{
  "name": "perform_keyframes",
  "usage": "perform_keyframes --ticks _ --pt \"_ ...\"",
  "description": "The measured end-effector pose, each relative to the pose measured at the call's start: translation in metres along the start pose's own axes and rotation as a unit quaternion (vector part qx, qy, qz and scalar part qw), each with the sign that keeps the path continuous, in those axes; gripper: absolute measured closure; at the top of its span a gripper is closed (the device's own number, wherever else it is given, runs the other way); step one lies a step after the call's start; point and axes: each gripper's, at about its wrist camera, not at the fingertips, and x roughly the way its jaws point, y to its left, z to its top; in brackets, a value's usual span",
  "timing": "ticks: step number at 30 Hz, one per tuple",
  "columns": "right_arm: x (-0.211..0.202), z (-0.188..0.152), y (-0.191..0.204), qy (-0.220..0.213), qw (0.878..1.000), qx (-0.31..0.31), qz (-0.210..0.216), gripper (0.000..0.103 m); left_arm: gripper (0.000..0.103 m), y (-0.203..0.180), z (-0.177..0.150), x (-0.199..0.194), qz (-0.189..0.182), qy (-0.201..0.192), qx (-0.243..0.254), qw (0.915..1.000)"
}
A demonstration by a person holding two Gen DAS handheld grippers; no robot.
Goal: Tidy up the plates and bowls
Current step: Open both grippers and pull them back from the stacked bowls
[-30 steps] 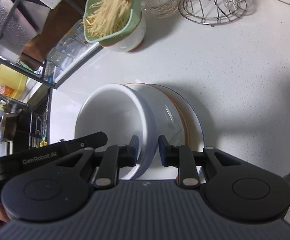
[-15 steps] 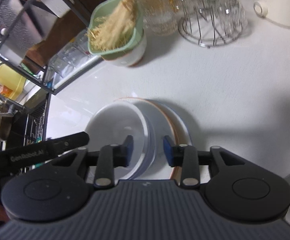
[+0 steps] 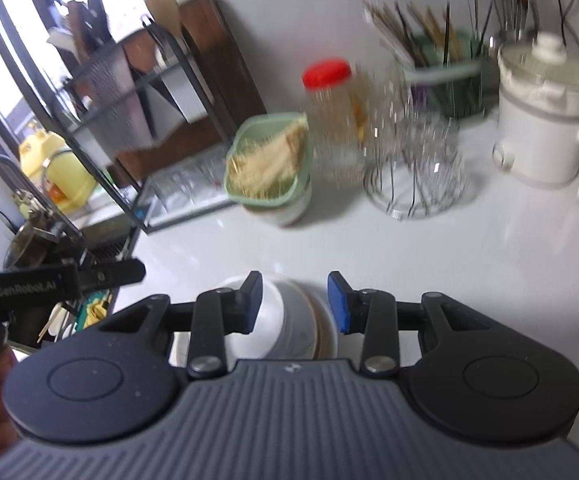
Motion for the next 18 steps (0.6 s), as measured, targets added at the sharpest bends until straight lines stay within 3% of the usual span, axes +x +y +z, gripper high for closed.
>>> perform_keyframes --ticks 10,16,17,18 --pt "-0.059 -0.015 -0.007 -0.063 0.997 -0.037 0.008 0.064 0.045 -0.036 -0.038 -0.058 0.023 -0.053 0.019 0.9981" --pt "-0.089 -0.035 -0.009 -0.091 0.994 -0.052 0.008 0.064 0.030 -0.052 -0.064 -0.089 0.029 -0.081 0.031 0.9958" --pt "-0.093 -0.038 -0.009 -0.096 0.994 -0.056 0.005 0.062 0.025 -0.054 -0.069 -0.094 0.033 -0.084 0.037 0.9952" --pt "-0.097 -0.043 -0.009 -0.104 0.993 -0.062 -0.004 0.048 0.022 -0.056 -0.073 -0.098 0.039 -0.085 0.041 0.9948"
